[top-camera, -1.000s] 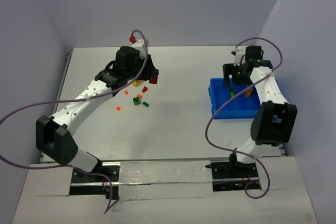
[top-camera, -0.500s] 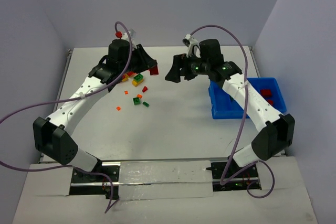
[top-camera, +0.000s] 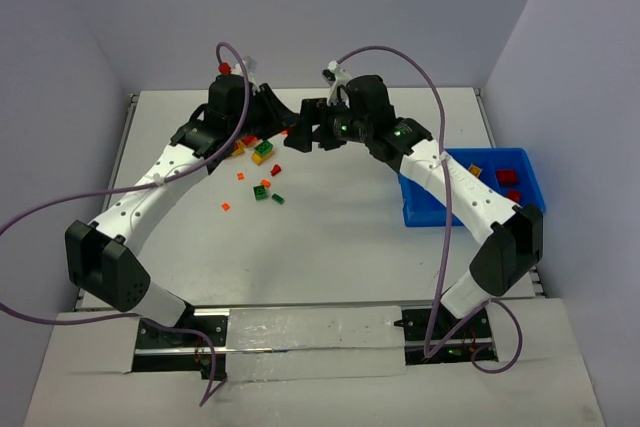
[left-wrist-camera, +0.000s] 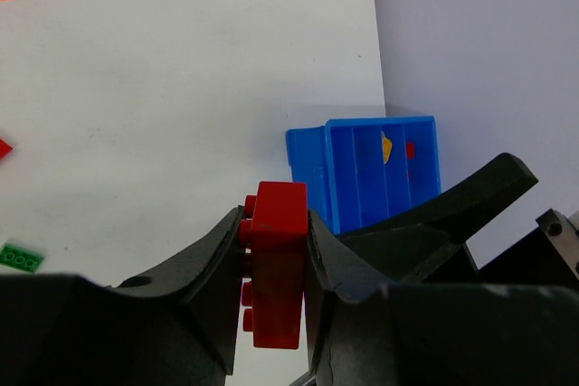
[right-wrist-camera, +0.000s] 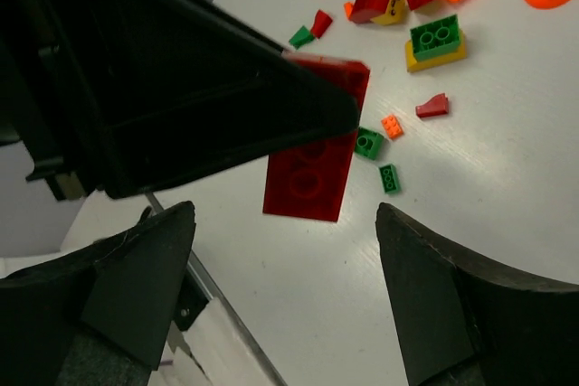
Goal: Sort the legos into containers by color
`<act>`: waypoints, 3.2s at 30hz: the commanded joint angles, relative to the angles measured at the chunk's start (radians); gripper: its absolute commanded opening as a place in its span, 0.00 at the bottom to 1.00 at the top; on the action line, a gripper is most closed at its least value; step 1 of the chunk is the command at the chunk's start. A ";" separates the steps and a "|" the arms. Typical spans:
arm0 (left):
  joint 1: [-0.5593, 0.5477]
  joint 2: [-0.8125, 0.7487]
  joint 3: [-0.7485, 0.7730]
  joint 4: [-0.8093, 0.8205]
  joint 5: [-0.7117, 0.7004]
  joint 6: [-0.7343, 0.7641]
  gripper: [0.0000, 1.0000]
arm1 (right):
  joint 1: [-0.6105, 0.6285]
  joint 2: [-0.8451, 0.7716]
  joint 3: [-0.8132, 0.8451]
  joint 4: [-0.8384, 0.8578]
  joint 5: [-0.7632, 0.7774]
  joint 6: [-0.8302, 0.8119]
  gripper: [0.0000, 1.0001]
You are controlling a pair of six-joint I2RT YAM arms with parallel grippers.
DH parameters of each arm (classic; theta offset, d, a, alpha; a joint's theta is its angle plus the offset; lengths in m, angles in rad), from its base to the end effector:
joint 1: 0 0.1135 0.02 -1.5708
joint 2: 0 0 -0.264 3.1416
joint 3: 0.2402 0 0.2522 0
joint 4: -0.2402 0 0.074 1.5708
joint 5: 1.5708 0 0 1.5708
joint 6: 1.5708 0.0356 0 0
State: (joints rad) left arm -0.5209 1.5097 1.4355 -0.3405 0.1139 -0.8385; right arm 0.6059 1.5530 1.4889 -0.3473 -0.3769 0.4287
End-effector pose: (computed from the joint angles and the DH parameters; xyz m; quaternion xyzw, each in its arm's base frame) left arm 0.3039 -0.1790 0.3746 -0.1015 0.8306 -0.3800 0.3943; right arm 0.2899 0.2168 0.3788 -0.1749 0.8095 0.4023 0.3902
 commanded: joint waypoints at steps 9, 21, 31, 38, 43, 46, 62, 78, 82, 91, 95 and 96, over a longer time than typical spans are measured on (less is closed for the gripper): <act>0.021 -0.010 0.015 0.046 0.124 -0.087 0.07 | 0.005 0.048 0.056 0.097 0.144 0.018 0.45; 0.118 -0.052 0.009 0.037 0.034 0.072 0.99 | -0.064 -0.094 -0.045 -0.019 0.140 -0.204 0.00; 0.169 -0.142 -0.054 0.017 -0.039 0.477 0.99 | -0.673 -0.315 -0.244 -0.393 0.232 -0.759 0.00; 0.170 -0.109 -0.026 -0.041 0.124 0.617 0.99 | -1.021 -0.222 -0.257 -0.469 0.327 -0.943 0.00; 0.170 -0.059 0.008 -0.093 0.161 0.646 0.99 | -1.114 -0.096 -0.213 -0.465 0.389 -0.975 0.00; 0.170 -0.038 0.021 -0.107 0.165 0.656 0.99 | -1.134 -0.049 -0.210 -0.437 0.415 -0.979 0.00; 0.173 -0.014 0.020 -0.118 0.119 0.671 0.99 | -1.189 0.148 -0.172 -0.315 0.416 -0.970 0.33; 0.349 -0.006 0.000 -0.168 0.176 0.825 0.99 | -1.066 -0.010 -0.098 -0.454 0.275 -0.897 1.00; 0.407 0.072 0.036 -0.207 0.188 1.001 0.94 | -0.926 -0.066 -0.081 -0.487 0.222 -0.827 1.00; 0.477 0.271 0.090 -0.235 0.257 1.319 0.79 | -0.741 -0.069 -0.048 -0.510 0.089 -0.680 1.00; 0.511 0.359 0.136 -0.252 0.316 1.455 0.71 | -0.727 -0.049 -0.050 -0.516 0.079 -0.665 1.00; 0.517 0.375 0.151 -0.264 0.357 1.503 0.70 | -0.725 -0.047 -0.050 -0.518 0.082 -0.663 1.00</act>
State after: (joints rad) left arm -0.0331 1.8460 1.4955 -0.5796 0.3458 0.4640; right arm -0.1298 1.4962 1.4071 -0.8502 -0.2657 -0.2794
